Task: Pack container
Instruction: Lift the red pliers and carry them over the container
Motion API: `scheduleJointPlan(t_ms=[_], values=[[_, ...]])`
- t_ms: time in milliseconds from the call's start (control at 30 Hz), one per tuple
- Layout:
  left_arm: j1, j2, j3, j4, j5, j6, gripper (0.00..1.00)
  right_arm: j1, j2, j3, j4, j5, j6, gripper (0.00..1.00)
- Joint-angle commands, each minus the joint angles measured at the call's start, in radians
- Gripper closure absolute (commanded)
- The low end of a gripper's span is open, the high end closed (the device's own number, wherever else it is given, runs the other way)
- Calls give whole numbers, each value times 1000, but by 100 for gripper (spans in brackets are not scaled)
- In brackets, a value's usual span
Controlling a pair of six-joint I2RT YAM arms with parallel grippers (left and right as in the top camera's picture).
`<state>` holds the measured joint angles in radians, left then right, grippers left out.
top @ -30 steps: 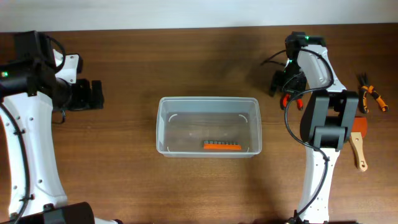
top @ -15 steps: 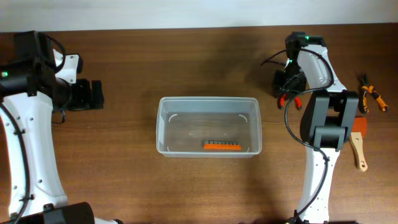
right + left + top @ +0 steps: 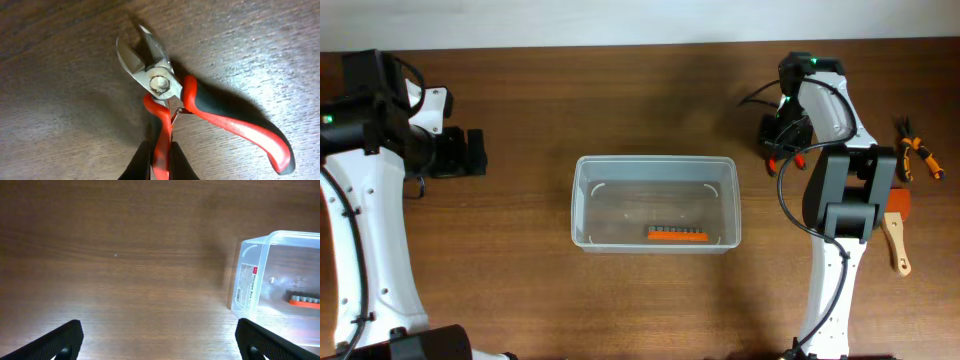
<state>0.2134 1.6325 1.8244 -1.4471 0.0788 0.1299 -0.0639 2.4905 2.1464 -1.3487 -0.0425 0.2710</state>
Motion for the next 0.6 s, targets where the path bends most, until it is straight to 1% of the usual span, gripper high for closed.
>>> scheduleJointPlan(t_ms=[0,133,267,567], values=[[-3,5,11,3,11,-13,1,-3,17,-5,-9,2,-5,94],[-3,5,11,3,11,-13,1,-3,0,6,-28,11,-31,96],[-3,5,11,3,11,-13,1,-3,-36,47,-59,48,-32,96],[-3,5,11,3,11,-13,1,0,-109,249,-207,55,-58,96]])
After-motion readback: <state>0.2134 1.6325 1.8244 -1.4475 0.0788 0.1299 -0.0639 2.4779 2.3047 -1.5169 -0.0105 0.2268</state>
